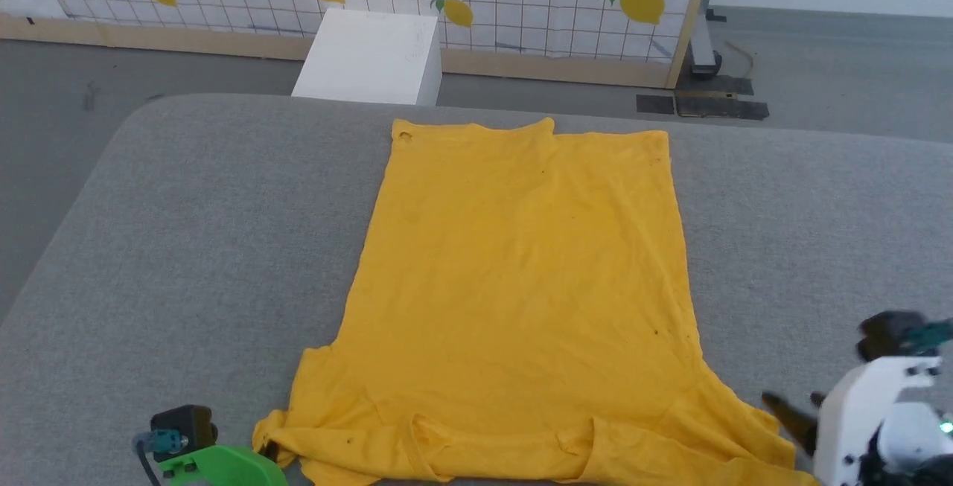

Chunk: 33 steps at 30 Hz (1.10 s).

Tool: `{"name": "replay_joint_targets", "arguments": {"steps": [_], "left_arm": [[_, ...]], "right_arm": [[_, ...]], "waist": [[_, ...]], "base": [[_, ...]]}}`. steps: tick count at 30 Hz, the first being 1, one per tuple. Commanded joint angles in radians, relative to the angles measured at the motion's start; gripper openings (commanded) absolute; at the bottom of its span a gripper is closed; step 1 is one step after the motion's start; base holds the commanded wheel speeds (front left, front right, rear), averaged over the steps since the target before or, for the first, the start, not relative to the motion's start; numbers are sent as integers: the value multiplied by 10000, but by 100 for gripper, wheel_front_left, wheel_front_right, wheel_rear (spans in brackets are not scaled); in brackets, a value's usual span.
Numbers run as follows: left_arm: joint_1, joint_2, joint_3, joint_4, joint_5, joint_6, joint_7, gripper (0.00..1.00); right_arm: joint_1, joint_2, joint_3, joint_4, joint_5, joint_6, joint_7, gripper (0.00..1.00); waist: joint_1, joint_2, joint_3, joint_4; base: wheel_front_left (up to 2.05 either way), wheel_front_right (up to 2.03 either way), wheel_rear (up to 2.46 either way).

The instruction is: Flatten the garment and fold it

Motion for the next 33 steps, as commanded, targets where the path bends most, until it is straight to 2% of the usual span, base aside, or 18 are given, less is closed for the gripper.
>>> {"name": "replay_joint_targets", "arguments": {"steps": [1, 5, 8, 13, 18, 24, 26, 33], "left_arm": [[-40, 16, 94, -79, -138, 79, -107, 0], [74, 38, 204, -415, -138, 218, -208, 0], [9, 21, 212, -655, -146, 231, -244, 0], [-302, -65, 135, -1016, -83, 245, -308, 0], [-701, -245, 92, -1502, -72, 238, -459, 0], [-1270, -517, -187, -1979, 66, 167, -611, 0], [-1480, -617, -288, -2092, 102, 114, -671, 0], [-1959, -890, -462, -2477, 134, -64, -975, 0]], "right_arm": [[-120, 175, -324, -353, 237, 35, -104, 100], [-568, 815, -1390, -1353, 691, 35, -683, 100], [-1374, 1285, -2127, -1554, 743, 35, -1852, 100], [-3030, 1560, -2357, -705, 146, 35, -3468, 100], [-5216, 1592, -2290, 816, -991, 35, -4108, 100], [-8099, 1052, -2205, 2951, -2817, 35, -3221, 100], [-9000, 953, -2275, 3453, -3411, 35, -2664, 100], [-11228, 30, -1331, 4874, -4980, 35, -115, 100]], "waist": [[1, -1, -46, -68], [1, -1, 43, -186], [1, -1, 312, -176], [1, -1, 1063, -10], [1, -1, 2244, 324], [1, -1, 3826, 1146], [1, -1, 4354, 1472], [1, -1, 5787, 2434]], "base": [[0, 0, 0], [0, 0, 0], [0, 0, 0], [0, 0, 0], [0, 0, 0], [0, 0, 0], [0, 0, 0], [0, 0, 0]]}}
